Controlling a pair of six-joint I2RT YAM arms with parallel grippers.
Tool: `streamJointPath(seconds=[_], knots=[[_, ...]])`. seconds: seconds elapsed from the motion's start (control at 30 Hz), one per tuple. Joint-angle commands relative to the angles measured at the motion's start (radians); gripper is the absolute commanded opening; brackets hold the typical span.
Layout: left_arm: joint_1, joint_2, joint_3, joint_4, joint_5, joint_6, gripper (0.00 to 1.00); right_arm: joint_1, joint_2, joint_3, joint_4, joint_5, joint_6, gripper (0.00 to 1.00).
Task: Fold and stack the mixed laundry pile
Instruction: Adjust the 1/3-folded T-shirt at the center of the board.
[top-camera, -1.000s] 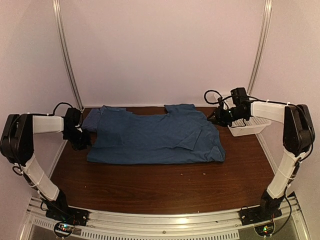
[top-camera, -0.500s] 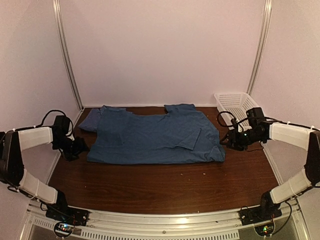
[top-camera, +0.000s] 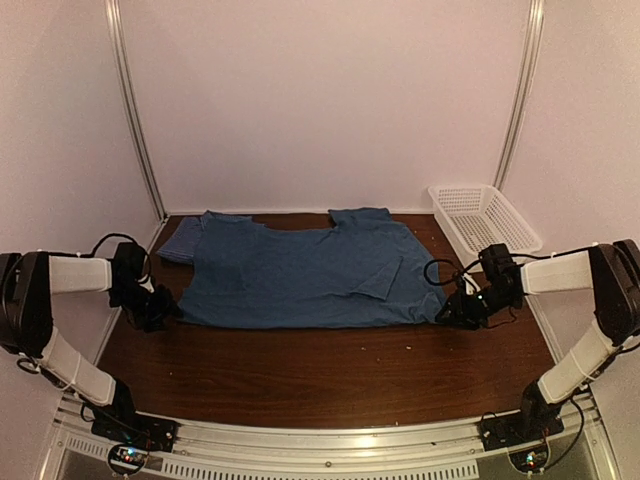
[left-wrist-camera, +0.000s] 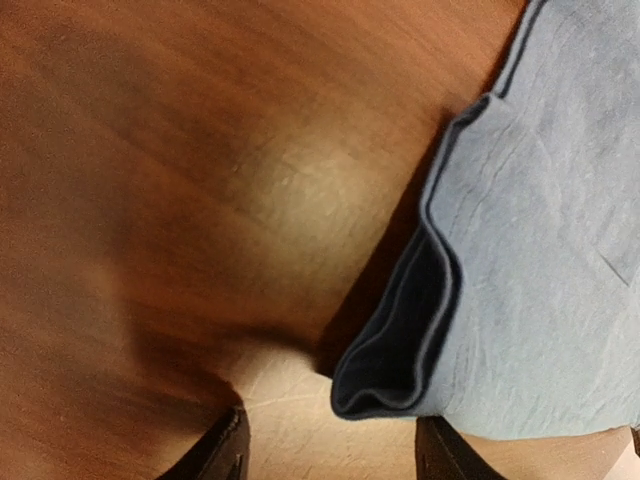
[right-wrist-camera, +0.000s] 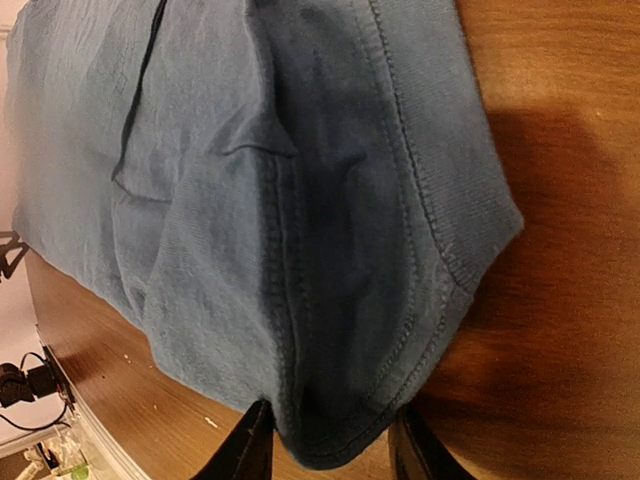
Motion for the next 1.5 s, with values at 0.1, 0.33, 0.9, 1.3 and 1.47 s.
streamJointPath(seconds=[0.1, 0.33, 0.9, 1.3, 1.47], knots=[[-0.004, 0.073, -0.03, 0.077, 0.069, -0.011, 0.36, 0.015, 0.033, 0.007, 0.046, 0.026, -0.003, 0.2], [-0.002, 0.054, -0.024, 0.067, 0.049, -0.007, 0.07, 0.012, 0.003, 0.024, -0.002, 0.061, -0.009, 0.0], [-0.002, -0.003, 0.265, 0.062, 0.113, 0.045, 0.0, -0.03, -0.023, 0.328, -0.069, 0.025, 0.022, 0.0], [0.002, 0.089, 0.727, 0.084, 0.194, 0.04, 0.0, -0.077, 0.044, 0.828, -0.15, -0.016, 0.054, 0.0], [0.001, 0.147, 0.994, 0.065, 0.242, 0.042, 0.0, -0.076, 0.121, 1.153, -0.259, -0.009, 0.045, 0.0]])
